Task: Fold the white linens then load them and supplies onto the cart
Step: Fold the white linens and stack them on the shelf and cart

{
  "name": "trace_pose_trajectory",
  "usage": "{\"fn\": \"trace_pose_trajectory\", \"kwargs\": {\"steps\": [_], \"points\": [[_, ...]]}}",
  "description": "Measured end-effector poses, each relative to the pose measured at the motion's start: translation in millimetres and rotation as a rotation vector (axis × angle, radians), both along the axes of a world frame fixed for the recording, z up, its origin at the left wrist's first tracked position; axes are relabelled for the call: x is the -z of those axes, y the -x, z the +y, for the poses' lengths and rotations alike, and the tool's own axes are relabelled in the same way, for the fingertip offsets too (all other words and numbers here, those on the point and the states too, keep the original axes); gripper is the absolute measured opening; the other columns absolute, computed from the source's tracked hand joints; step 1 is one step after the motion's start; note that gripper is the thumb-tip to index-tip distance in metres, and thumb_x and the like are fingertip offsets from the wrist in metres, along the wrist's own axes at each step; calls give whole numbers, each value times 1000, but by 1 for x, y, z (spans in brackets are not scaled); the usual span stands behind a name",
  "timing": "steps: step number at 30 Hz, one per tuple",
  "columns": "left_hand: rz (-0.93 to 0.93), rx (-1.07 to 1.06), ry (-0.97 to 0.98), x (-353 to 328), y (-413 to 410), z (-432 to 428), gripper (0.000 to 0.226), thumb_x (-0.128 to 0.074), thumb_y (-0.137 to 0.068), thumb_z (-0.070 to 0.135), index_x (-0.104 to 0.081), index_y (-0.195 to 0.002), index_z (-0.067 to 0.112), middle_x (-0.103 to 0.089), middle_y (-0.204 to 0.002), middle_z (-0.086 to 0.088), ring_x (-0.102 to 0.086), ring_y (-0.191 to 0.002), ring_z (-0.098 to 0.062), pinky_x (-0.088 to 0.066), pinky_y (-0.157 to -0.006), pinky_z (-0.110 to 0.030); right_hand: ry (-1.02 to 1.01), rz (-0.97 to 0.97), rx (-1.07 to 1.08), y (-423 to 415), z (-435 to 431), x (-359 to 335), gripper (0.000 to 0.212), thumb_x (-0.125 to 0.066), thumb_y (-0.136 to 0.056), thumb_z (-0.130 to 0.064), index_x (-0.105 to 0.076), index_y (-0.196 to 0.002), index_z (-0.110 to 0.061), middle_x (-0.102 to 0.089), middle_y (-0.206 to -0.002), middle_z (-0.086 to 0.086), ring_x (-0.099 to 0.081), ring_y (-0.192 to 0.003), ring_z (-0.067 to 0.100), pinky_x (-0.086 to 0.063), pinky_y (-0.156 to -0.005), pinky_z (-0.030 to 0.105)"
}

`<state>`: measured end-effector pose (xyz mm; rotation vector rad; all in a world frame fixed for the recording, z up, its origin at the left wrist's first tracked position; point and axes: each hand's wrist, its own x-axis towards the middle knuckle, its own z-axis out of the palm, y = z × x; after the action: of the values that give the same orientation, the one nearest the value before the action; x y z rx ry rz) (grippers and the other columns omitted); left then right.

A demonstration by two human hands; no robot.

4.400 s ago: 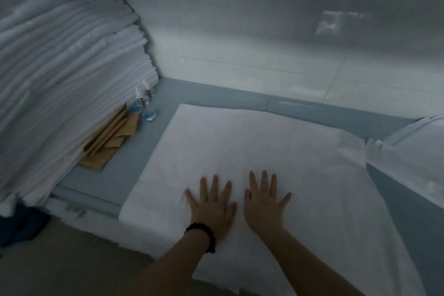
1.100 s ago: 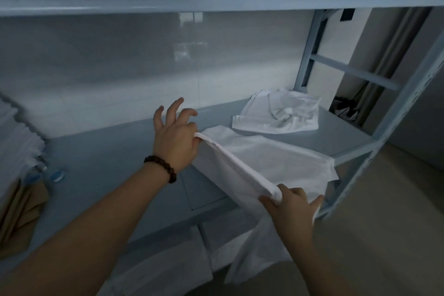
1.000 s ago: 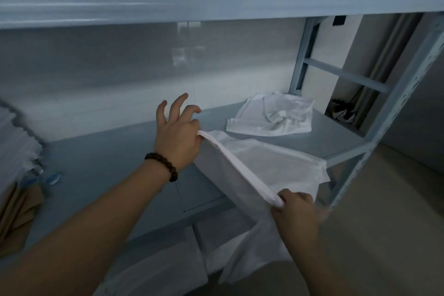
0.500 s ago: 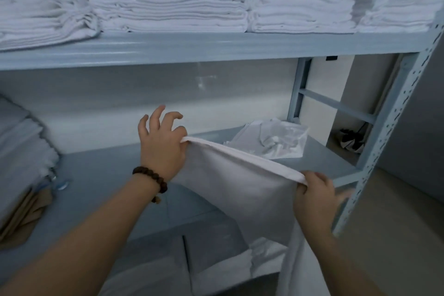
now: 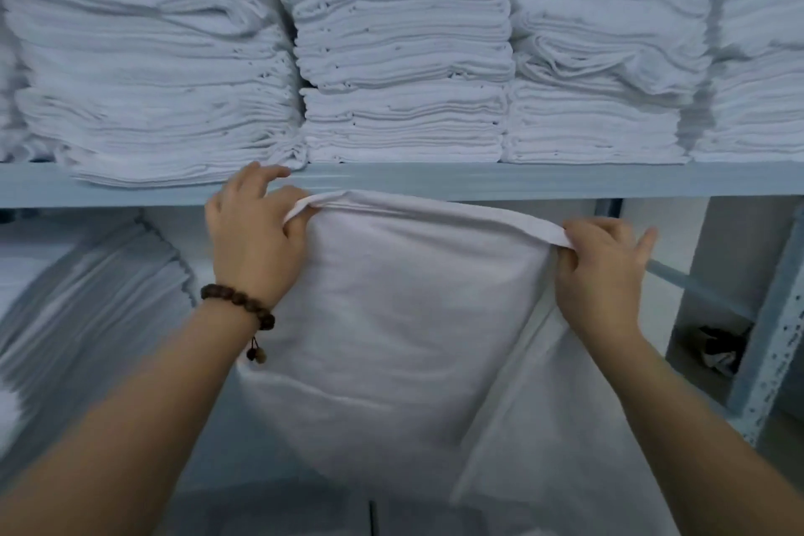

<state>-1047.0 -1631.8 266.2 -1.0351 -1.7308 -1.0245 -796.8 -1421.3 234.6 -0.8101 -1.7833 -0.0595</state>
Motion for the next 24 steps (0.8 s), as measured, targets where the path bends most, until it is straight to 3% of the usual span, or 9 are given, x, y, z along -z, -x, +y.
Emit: {"fn": "trace_pose_trajectory", "kwargs": {"steps": [3, 5, 7, 9, 12, 14, 16, 19, 24], "points": [[1, 80, 27, -19, 11, -12, 21, -55, -89, 25, -72, -86, 13, -67, -101, -7, -58, -105, -34, -46, -84, -43, -8, -4, -109, 10, -1, -12, 21, -45, -84, -7, -65, -79, -10, -55, -79, -4, -51, -106, 35, -28, -102, 62], [-78, 34, 213, -12, 19, -16, 25, -51, -94, 29, -68, -80, 16, -63, -88, -2, -57, -105, -35, -45, -82, -45, 110, -174, -131, 24, -3, -5, 19, -51, -89, -7, -69, -87, -7, -60, -96, 4, -48, -114, 37, -29, -103, 55], [-201, -118, 381, 8, 30, -20, 19, -55, -95, 33, -70, -90, 23, -65, -112, 3, -43, -129, -31, -34, -99, -48, 247, -288, -112, 35, -4, 12, 17, -57, -91, -7, -72, -97, -9, -53, -121, 6, -37, -125, 31, -13, -113, 56], [-182, -183, 402, 30, 35, -28, 15, -61, -92, 34, -73, -92, 25, -59, -132, 4, -32, -138, -29, -23, -106, -51, 271, -228, -105, 41, -7, 33, 18, -58, -87, -3, -73, -93, -9, -50, -124, 8, -36, -126, 33, -7, -113, 62], [-167, -183, 344, 66, 33, -37, 13, -66, -88, 29, -73, -79, 22, -60, -131, -1, -30, -139, -35, -21, -106, -56, 203, -79, -91, 53, -20, 66, 17, -58, -78, 1, -73, -83, -6, -58, -115, 15, -43, -124, 40, -21, -103, 71], [-315, -233, 519, 94, 34, -40, 16, -60, -92, 35, -72, -88, 26, -44, -147, 6, -10, -146, -30, -11, -112, -58, 322, -295, -99, 64, -26, 88, 10, -64, -85, -8, -73, -85, -9, -52, -126, 8, -28, -138, 31, -6, -109, 69], [-349, -249, 571, 113, 39, -44, 15, -61, -91, 35, -72, -86, 28, -36, -152, 9, -2, -147, -29, -4, -113, -61, 373, -362, -98, 69, -24, 105, 10, -65, -88, -13, -75, -86, -12, -47, -131, 4, -20, -142, 26, 2, -111, 65], [-300, -214, 397, 122, 45, -44, 8, -72, -83, 24, -73, -75, 21, -45, -146, 0, -12, -146, -36, -6, -110, -65, 297, -166, -49, 77, -21, 120, 13, -68, -76, 1, -74, -78, -10, -57, -118, 14, -40, -128, 37, -11, -107, 69], [-421, -263, 687, 144, 59, -45, 14, -59, -92, 39, -71, -88, 33, -26, -156, 8, 10, -147, -29, 1, -113, -63, 388, -441, -53, 95, -18, 138, 9, -70, -81, -11, -76, -85, -17, -49, -127, 5, -28, -136, 29, 1, -109, 66]]}}
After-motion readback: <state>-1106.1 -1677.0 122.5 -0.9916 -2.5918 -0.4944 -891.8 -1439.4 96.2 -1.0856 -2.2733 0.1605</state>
